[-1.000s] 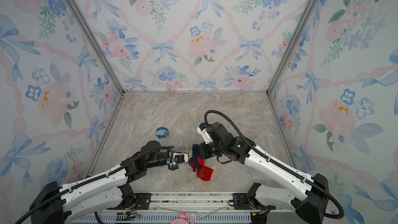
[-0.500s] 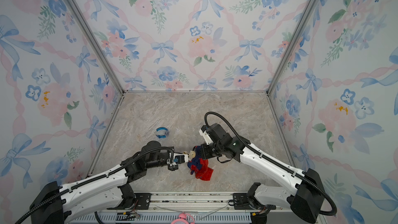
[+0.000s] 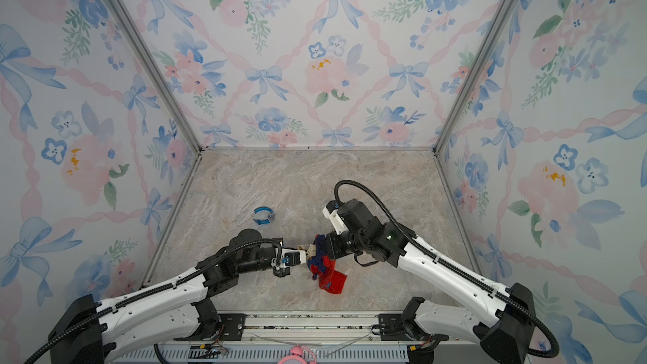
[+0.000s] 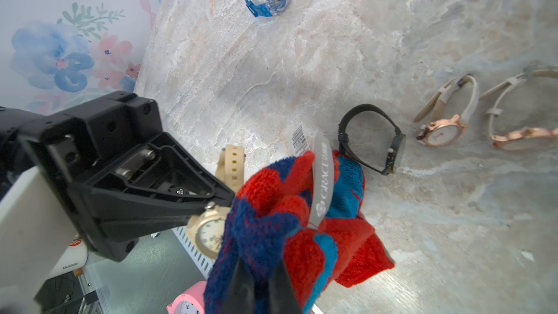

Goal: Wipe the watch dial
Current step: Wipe the dirt from the watch dial.

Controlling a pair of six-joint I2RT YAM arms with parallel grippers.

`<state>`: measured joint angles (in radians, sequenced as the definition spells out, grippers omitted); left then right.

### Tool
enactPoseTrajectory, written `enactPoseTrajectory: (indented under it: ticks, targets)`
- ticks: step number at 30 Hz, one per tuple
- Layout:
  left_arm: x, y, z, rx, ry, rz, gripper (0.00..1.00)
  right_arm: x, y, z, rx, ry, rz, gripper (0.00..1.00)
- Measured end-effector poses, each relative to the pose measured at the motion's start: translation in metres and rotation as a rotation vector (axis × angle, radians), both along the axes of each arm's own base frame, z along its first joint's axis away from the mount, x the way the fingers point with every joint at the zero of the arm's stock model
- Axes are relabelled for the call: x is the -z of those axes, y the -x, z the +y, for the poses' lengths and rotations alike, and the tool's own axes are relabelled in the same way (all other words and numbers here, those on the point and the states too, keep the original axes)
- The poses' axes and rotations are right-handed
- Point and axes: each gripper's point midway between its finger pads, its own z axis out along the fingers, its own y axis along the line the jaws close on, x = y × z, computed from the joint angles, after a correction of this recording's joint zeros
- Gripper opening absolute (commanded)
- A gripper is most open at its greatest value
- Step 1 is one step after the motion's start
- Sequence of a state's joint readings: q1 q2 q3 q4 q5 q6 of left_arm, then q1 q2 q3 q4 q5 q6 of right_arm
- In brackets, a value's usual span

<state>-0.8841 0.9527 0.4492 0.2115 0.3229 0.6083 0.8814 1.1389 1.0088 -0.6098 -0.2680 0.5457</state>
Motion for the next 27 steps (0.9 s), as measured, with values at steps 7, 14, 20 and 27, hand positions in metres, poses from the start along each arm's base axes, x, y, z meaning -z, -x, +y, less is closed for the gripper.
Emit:
enactPoseTrajectory:
  ticks: [7,14,20,27]
  targets:
    - [0.001,0.0,0.0,-0.001,-0.004,0.003,0.0,0.0,0.002,0.013,-0.026,0.018,-0.003,0.0]
    - [0.006,0.001,0.002,-0.002,-0.023,0.017,0.0,0.008,0.0,0.014,-0.023,0.033,0.01,0.0]
    - [0.007,0.001,0.003,-0.008,-0.028,0.018,0.0,0.035,-0.011,-0.003,0.033,0.067,0.049,0.0]
    - [0.002,0.001,0.0,-0.001,-0.01,0.004,0.0,0.051,-0.016,-0.024,0.088,0.094,0.082,0.0]
